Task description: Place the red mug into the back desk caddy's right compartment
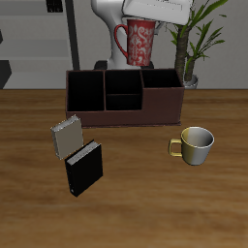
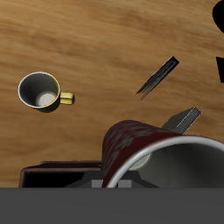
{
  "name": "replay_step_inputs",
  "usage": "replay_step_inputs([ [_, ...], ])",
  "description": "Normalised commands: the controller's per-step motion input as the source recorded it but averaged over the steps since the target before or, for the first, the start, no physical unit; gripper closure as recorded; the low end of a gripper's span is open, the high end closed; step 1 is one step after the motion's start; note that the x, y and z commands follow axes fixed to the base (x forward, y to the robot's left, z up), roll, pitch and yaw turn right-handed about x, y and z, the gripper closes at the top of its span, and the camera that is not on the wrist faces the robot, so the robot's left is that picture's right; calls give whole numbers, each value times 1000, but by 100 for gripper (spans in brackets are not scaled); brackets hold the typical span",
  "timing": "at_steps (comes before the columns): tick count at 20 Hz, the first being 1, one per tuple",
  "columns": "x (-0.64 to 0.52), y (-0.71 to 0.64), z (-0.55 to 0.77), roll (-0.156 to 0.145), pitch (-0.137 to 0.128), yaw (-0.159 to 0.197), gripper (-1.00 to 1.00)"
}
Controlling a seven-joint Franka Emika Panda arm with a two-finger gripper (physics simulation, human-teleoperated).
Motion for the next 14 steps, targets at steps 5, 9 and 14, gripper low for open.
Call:
replay_step_inputs([
  [5, -281, 115, -85, 1, -10, -12, 100],
  [9, -213, 72, -90, -12, 5, -36, 100],
  [14, -231, 92, -64, -37, -9, -33, 100],
])
